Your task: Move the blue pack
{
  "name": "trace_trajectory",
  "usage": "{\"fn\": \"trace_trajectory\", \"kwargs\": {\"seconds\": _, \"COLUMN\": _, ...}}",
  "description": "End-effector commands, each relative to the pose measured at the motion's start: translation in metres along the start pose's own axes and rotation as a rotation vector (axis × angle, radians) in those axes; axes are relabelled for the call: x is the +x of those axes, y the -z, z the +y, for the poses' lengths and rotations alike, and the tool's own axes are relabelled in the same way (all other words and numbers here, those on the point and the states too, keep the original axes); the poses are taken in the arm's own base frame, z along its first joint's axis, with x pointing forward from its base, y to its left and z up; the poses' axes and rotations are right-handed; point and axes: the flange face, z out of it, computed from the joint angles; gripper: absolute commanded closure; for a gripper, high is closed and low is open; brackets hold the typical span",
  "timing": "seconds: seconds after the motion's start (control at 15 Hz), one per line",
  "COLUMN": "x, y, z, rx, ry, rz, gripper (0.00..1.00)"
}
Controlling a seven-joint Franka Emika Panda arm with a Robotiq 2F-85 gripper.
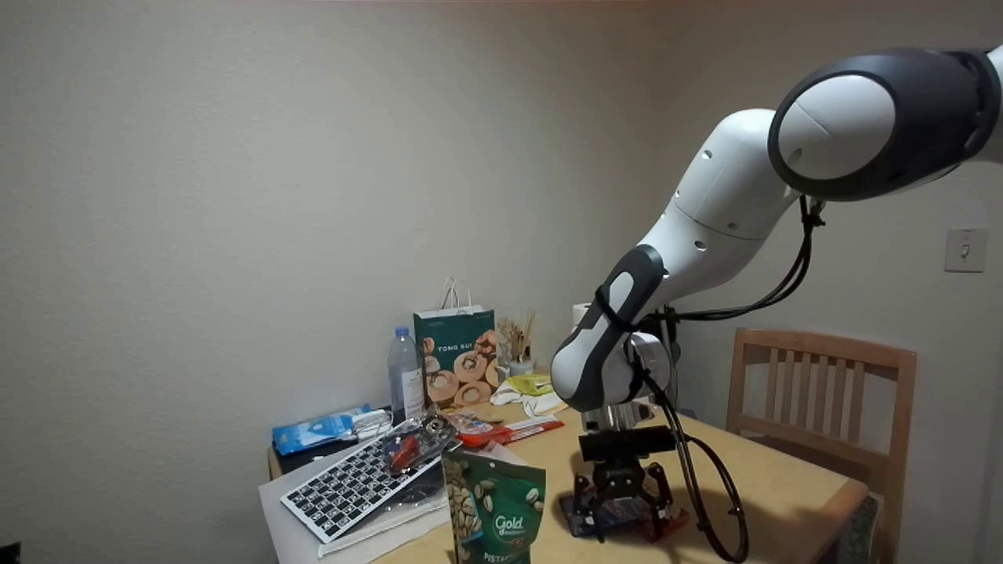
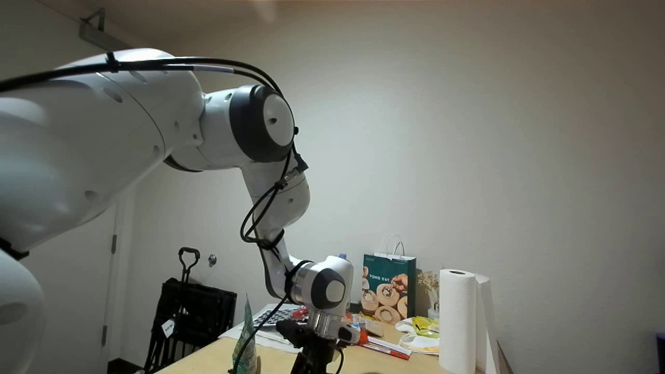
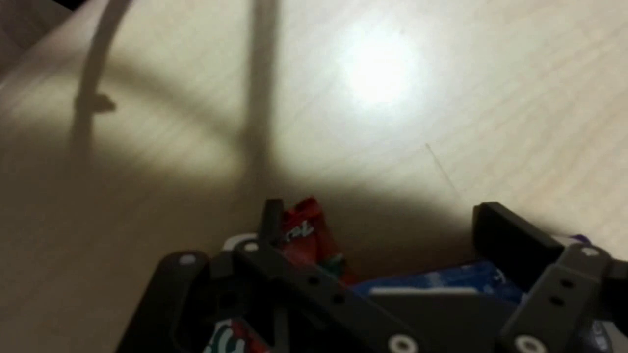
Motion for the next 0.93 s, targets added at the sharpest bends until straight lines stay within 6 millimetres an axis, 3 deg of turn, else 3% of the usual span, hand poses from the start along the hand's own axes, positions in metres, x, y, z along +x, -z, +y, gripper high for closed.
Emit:
{"fn": "trace_trajectory", "kwargs": {"seconds": 0.0, "x": 0.001, "y": -0.005, "z": -0.003, "rx": 0.033, "ry": -0.006, "rz": 0.065, "gripper": 0.26}}
{"fn": "trace_trajectory", "kwargs": {"seconds": 0.2, "x": -0.002, "y": -0.002, "z": -0.007, "rx": 0.037, "ry": 0.006, "rz": 0.06, "gripper": 0.45}}
{"fn": "trace_trajectory", "kwargs": {"seconds": 0.27, "x": -0.005, "y": 0.0, "z": -0.008, "rx": 0.03, "ry": 0.0, "rz": 0.051, "gripper": 0.13}}
{"fn": "trace_trajectory", "kwargs": {"seconds": 0.53, "x": -0.018, "y": 0.011, "z": -0.006, "rx": 0.002, "ry": 0.003, "rz": 0.066, "gripper": 0.01}}
{"fn": "trace_trajectory", "kwargs": {"seconds": 0.87, "x": -0.019, "y": 0.033, "z": -0.02, "rx": 0.102, "ry": -0.049, "rz": 0.155, "gripper": 0.0}}
